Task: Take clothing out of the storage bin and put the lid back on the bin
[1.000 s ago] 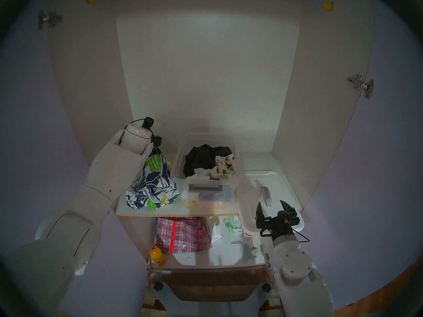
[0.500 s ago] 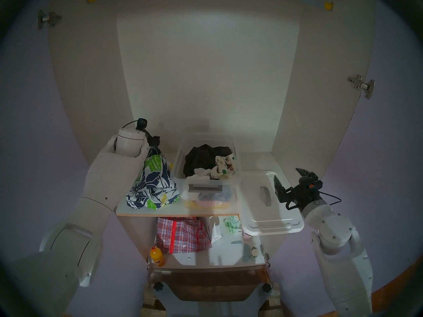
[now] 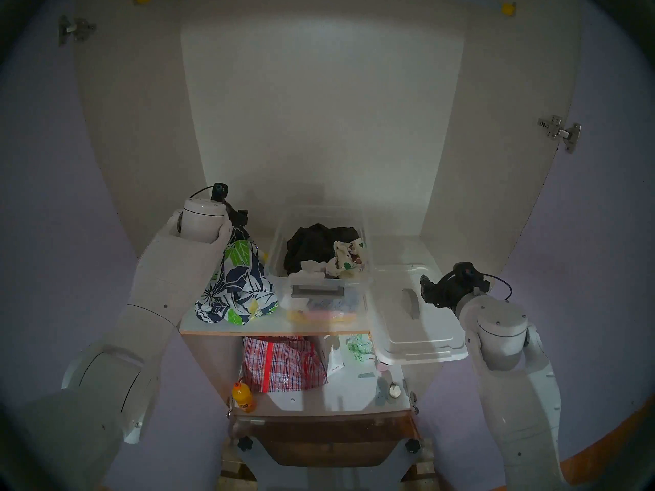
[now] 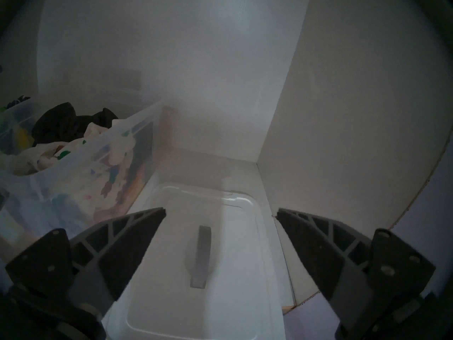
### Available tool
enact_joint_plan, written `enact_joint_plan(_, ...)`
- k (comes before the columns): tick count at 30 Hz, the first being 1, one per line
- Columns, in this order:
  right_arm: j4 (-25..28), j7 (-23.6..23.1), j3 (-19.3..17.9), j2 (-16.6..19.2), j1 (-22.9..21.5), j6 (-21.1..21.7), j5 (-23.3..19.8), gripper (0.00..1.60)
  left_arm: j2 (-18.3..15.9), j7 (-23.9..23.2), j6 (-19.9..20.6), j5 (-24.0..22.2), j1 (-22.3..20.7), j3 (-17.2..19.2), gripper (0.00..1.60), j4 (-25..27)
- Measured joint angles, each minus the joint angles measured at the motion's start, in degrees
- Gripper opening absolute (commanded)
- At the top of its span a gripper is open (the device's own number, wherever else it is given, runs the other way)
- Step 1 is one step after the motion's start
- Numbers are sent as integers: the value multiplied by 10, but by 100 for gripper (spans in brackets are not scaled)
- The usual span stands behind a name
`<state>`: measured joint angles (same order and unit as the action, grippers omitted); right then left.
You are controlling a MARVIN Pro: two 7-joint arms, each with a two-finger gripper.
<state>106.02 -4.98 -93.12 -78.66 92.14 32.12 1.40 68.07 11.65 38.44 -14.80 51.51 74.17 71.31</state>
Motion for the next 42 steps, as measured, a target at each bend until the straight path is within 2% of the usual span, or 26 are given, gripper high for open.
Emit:
enact_joint_plan(4, -40, 5, 6, -4, -18, 1, 3, 160, 0, 0, 0, -1, 0, -1, 160, 0)
enact_joint_plan(10, -65, 18, 10, -18, -18, 1, 5, 160, 0, 0, 0, -2, -1, -1, 160, 0)
enact_joint_plan(14, -94, 57, 12, -44, -26, 4, 16, 160, 0, 0, 0, -2, -1, -1, 160, 0)
enact_joint_plan(18, -138, 76, 17, -52, -39, 4, 22, 160, 0, 0, 0, -2, -1, -1, 160, 0)
enact_joint_plan(28, -184, 89, 20, -65, -74, 4, 24, 160, -1, 0, 0, -2, -1, -2, 160, -1)
enact_joint_plan(36, -246, 90, -3, -84, -133, 43, 4, 160, -1, 0, 0, -2, -1, -2, 160, -1)
enact_joint_plan(42, -269, 89, -4, -85, -138, 48, 1, 160, -1, 0, 0, -2, -1, -2, 160, -1)
